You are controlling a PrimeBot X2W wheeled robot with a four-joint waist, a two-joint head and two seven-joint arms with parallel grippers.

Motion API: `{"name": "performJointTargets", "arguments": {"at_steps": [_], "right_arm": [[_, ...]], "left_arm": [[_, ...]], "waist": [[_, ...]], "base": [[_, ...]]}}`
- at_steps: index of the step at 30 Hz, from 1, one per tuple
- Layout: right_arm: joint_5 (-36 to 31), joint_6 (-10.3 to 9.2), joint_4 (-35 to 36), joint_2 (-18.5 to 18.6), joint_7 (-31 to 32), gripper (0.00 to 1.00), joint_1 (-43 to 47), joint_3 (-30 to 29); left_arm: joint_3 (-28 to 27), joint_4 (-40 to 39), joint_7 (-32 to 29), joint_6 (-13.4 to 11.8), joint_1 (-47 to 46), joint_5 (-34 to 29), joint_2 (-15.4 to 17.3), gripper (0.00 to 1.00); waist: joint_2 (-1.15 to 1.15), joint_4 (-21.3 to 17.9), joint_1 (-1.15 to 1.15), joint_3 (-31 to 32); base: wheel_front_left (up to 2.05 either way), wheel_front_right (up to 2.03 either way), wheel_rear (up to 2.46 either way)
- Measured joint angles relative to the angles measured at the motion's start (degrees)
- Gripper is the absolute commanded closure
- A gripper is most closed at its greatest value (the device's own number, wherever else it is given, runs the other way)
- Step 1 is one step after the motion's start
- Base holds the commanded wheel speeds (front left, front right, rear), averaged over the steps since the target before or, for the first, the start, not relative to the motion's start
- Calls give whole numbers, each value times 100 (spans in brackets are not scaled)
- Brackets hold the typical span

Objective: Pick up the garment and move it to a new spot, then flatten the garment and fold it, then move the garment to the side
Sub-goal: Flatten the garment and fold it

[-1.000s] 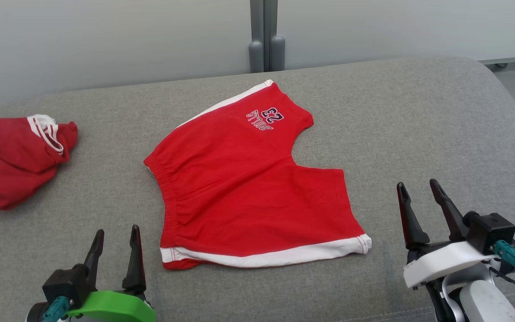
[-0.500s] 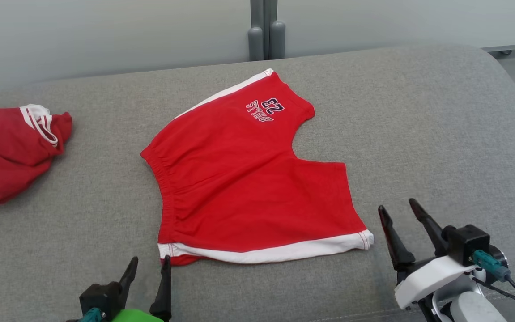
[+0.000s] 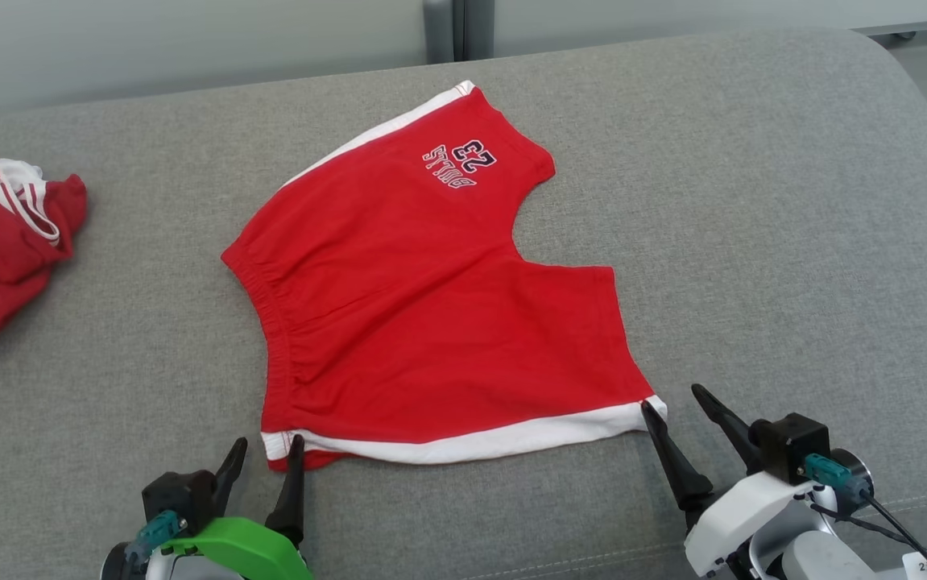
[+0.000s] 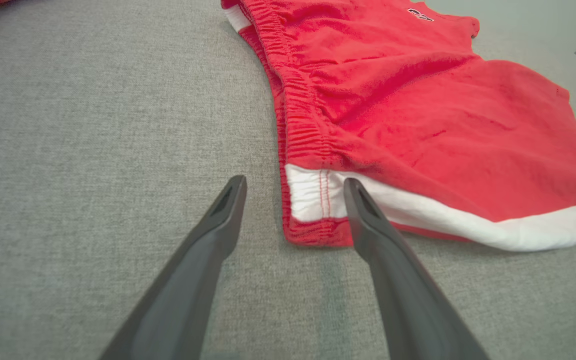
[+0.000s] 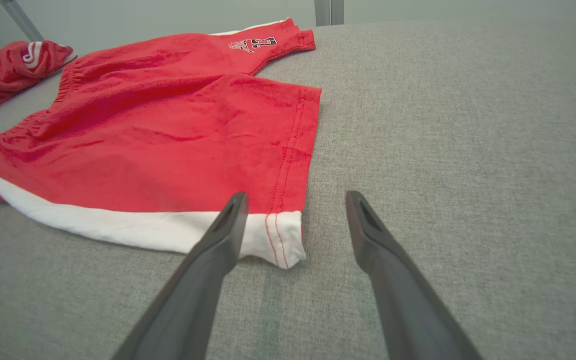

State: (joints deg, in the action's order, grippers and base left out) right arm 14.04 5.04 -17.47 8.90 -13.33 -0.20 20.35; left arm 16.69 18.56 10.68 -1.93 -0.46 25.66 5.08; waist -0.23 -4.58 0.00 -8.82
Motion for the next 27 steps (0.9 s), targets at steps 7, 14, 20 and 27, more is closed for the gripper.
{"name": "performJointTargets", "arguments": {"at_steps": [7, 14, 20, 27], "right_arm": [[24, 49, -254, -10, -1, 0, -154, 10], [94, 99, -552, -8, -8, 0, -178, 36], [174, 148, -700, -5, -24, 15, -282, 110], [162, 153, -812, -8, -32, 100, -533, 372]], "left_arm": [[8, 91, 18, 120, -209, 44, -12, 100], [80, 74, 74, 248, -254, 44, -25, 100], [124, 29, 108, 296, -270, 44, -37, 100], [107, 16, 148, 297, -282, 44, -42, 100]], "waist": [[0, -66, 0, -211], [0, -5, 0, -295], [0, 116, 0, -325], [0, 168, 0, -325]], "base": [[0, 0, 0], [0, 0, 0], [0, 0, 0], [0, 0, 0]]}}
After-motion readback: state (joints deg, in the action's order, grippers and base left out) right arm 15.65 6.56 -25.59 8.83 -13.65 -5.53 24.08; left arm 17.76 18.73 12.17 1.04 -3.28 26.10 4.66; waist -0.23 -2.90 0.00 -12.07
